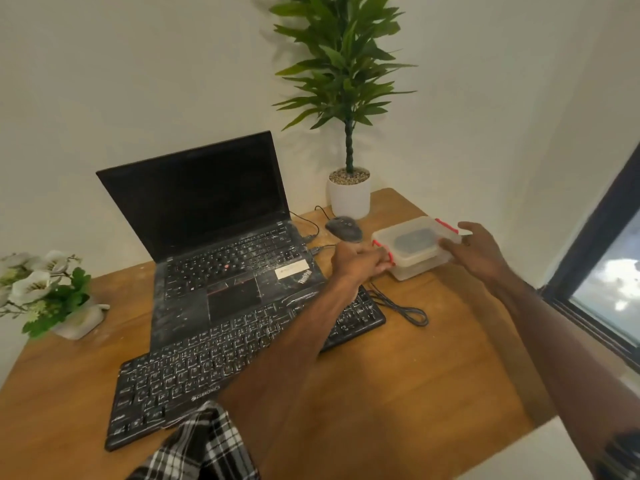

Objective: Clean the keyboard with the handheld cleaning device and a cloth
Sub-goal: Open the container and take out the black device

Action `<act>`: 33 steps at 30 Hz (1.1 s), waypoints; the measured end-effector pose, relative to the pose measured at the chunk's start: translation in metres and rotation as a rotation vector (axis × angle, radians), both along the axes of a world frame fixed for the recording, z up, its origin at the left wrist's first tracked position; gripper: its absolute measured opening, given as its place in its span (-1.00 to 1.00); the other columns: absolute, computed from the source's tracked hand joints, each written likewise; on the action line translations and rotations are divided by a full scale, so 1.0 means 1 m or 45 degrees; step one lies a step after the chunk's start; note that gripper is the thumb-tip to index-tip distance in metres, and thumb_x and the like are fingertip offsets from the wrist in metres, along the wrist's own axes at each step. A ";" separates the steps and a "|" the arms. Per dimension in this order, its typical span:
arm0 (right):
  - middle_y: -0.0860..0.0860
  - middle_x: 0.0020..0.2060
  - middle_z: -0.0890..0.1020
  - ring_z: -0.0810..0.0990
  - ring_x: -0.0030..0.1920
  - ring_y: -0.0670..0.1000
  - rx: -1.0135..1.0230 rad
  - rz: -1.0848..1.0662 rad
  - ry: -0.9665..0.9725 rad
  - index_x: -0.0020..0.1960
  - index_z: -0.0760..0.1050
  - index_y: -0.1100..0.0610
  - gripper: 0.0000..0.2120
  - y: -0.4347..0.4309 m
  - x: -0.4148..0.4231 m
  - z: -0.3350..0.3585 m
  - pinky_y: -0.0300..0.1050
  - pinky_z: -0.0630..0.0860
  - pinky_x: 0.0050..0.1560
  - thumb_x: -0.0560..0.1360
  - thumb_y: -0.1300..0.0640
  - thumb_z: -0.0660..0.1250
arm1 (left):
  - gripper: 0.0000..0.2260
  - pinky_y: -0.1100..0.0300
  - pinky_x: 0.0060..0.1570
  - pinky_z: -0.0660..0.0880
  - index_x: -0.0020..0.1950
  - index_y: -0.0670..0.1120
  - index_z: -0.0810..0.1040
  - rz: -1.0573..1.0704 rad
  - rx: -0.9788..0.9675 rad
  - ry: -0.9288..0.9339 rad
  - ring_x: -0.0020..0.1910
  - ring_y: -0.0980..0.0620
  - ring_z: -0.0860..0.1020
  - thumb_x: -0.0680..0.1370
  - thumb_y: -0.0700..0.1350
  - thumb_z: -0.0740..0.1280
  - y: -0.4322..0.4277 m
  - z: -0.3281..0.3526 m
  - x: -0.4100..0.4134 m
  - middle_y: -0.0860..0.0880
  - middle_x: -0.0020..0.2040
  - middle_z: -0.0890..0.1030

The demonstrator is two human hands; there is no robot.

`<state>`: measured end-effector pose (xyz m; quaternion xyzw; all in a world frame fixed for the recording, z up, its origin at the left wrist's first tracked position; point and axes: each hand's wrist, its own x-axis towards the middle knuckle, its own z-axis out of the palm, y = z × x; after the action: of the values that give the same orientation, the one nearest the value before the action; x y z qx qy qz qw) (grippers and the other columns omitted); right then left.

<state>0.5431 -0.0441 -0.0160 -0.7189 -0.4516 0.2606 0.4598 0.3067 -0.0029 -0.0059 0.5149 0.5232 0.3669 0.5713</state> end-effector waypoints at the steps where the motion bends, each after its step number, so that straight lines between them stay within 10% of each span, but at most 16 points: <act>1: 0.18 0.34 0.52 0.56 0.26 0.20 -0.016 0.004 -0.044 0.52 0.28 0.18 -0.32 -0.007 -0.004 0.000 0.17 0.56 0.25 0.52 0.02 0.47 | -0.84 0.28 -0.19 0.66 0.10 -0.27 0.67 0.019 -0.017 -0.010 -0.17 0.01 0.76 0.56 -0.24 0.50 -0.005 -0.002 0.000 -0.19 -0.06 0.75; 11: 0.04 0.16 0.65 0.64 0.11 0.11 -0.007 0.056 -0.124 0.36 0.50 0.15 -0.44 -0.037 -0.011 -0.002 0.15 0.62 0.16 0.50 -0.15 0.45 | -0.84 0.26 -0.21 0.66 0.12 -0.33 0.66 0.072 -0.132 0.041 -0.21 -0.01 0.75 0.55 -0.35 0.46 -0.017 0.002 -0.005 -0.24 0.00 0.73; 17: 0.28 -0.21 0.68 0.60 -0.27 0.09 0.000 -0.083 -0.093 -0.12 0.65 0.34 -0.43 -0.030 -0.005 0.014 -0.09 0.49 -0.23 0.61 -0.19 0.28 | -0.90 0.12 -0.18 0.67 -0.16 -0.08 0.70 0.206 0.292 0.486 -0.27 0.10 0.66 0.44 -0.25 0.57 -0.020 0.009 -0.002 0.06 -0.27 0.68; 25: 0.18 -0.08 0.71 0.69 -0.10 0.15 -0.141 -0.297 0.317 -0.11 0.65 0.25 -0.85 -0.007 0.005 0.028 0.14 0.65 0.11 0.39 0.23 0.56 | -0.86 0.00 -0.09 0.70 -0.07 -0.11 0.77 0.105 0.418 0.517 -0.11 -0.06 0.72 0.45 -0.31 0.50 -0.018 0.008 0.003 -0.02 -0.14 0.74; 33: -0.02 -0.37 0.63 0.65 -0.14 0.08 -0.085 -0.307 0.289 -0.18 0.56 0.13 -0.85 -0.009 0.005 0.018 -0.31 0.44 -0.33 0.52 0.11 0.46 | -0.68 0.06 -0.09 0.69 -0.29 0.04 0.61 0.081 0.338 0.531 -0.09 -0.04 0.72 0.41 -0.37 0.54 -0.012 0.012 0.004 -0.06 -0.18 0.72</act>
<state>0.5481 -0.0534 0.0018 -0.7486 -0.2984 0.2980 0.5117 0.3109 -0.0152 0.0065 0.6333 0.5929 0.3361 0.3667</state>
